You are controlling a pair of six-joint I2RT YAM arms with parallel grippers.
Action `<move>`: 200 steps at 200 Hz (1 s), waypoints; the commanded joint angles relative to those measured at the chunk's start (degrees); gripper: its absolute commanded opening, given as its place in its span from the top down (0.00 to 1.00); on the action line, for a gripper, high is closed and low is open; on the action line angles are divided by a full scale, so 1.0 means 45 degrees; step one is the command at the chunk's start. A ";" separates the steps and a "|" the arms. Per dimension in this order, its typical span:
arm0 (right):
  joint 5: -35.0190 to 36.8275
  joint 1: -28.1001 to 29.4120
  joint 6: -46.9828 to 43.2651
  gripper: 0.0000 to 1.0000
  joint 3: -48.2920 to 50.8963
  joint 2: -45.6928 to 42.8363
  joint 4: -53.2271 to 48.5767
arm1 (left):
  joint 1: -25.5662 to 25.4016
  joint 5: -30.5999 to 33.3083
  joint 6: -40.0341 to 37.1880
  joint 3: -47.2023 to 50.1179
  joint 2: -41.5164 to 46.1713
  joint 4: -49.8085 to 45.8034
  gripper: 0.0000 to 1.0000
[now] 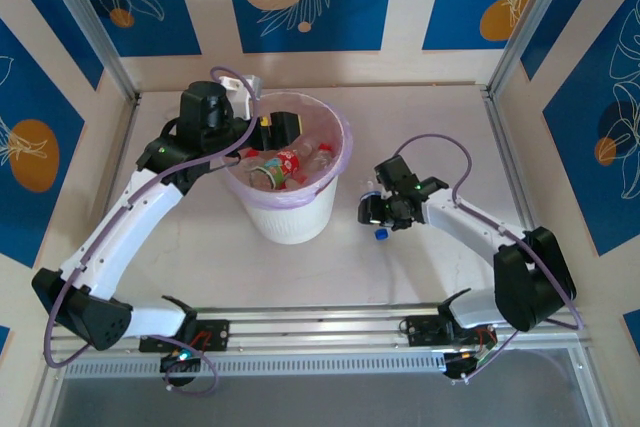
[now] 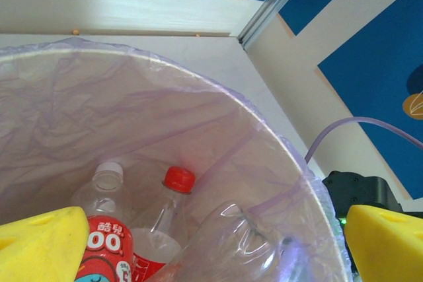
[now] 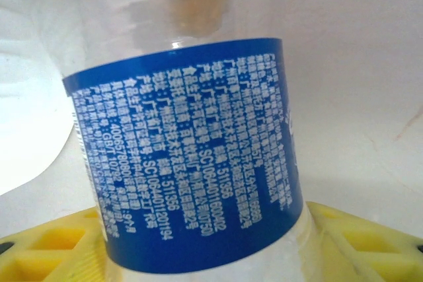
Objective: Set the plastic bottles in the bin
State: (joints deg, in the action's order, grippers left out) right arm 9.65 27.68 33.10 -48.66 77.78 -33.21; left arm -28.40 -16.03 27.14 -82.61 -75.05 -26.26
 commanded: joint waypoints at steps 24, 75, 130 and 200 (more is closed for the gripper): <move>-0.1945 -0.2066 -0.0950 0.45 0.0007 -0.2862 -0.0784 | 0.0004 -0.1952 0.1424 0.0222 0.0103 0.1916 0.01; -0.6648 -0.4862 -0.2310 0.50 -0.1304 -0.5878 -0.0233 | -0.0376 -0.4205 0.3665 0.0376 -0.0434 0.4724 0.01; -0.9816 -0.4207 -0.0842 0.51 -0.1776 -0.6168 0.3104 | -0.1385 -0.4493 0.3772 0.0085 -0.0973 0.5407 0.00; -0.9725 -0.2078 -0.0392 0.51 -0.2649 -0.5028 0.4511 | -0.2583 -0.5204 0.3955 -0.0393 -0.2314 0.6441 0.01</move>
State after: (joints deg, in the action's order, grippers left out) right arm -32.38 17.34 30.11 -58.08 53.67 -16.27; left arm -38.70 -37.10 44.51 -82.24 -84.12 -1.13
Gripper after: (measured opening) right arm 0.572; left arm 0.997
